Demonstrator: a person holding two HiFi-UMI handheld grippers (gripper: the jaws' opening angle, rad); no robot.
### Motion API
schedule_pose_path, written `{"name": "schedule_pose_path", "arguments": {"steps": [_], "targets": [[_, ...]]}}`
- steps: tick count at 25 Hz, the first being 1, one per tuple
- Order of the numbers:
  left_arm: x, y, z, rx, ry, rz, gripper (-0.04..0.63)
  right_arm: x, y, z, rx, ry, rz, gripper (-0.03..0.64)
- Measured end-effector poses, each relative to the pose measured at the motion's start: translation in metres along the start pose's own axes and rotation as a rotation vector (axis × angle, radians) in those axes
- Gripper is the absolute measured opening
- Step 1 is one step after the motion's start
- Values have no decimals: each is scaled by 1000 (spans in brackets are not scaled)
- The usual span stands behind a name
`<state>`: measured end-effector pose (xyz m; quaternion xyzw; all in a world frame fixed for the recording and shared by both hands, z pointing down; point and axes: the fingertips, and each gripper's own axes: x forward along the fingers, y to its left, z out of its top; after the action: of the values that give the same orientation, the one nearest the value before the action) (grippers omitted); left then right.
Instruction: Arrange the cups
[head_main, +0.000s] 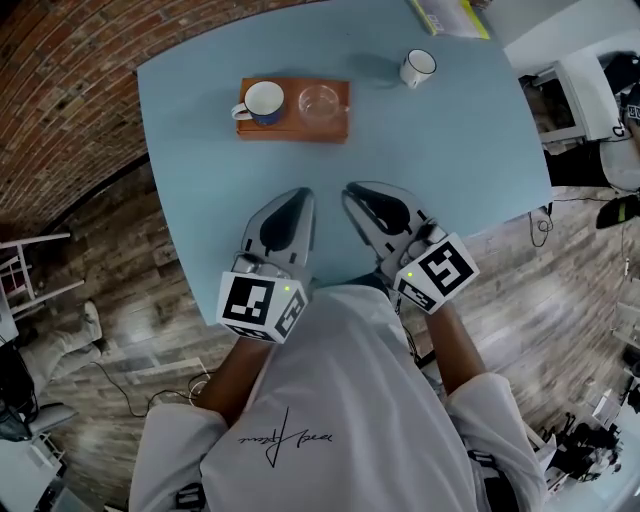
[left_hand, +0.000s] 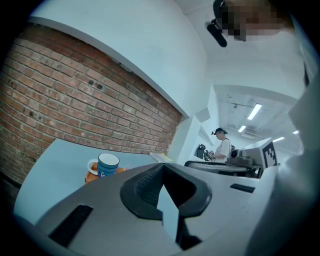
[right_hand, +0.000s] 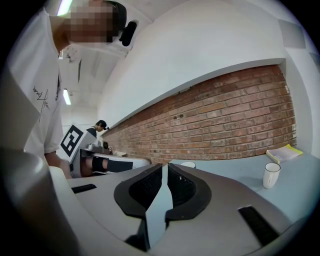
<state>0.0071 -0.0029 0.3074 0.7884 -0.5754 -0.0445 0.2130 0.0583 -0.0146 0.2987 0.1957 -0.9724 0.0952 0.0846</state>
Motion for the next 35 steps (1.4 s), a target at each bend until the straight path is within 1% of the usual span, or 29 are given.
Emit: {"name": "schedule_pose_path", "arguments": {"steps": [6,10,14,23,30,35], "targets": [[17,2,-3,-10,33,30,9,13,-34,-3,-71,55,77,23],[28,1,-6,-28,45,48,9,18,-56,-11,-112,97,109,23],[40,1,-6,-38,53,66,9,25,-75,-19,-114,113,136,23],[65,6,-16,-30,75,122,9,45,-112,-36,-118,136,176,23],[78,11,-25,-24,82,170,9,63,-141,-52,-126,165,175,23],[85,13,-29,-22,94,181,9,75,-156,-62,-156,179,173,25]]}}
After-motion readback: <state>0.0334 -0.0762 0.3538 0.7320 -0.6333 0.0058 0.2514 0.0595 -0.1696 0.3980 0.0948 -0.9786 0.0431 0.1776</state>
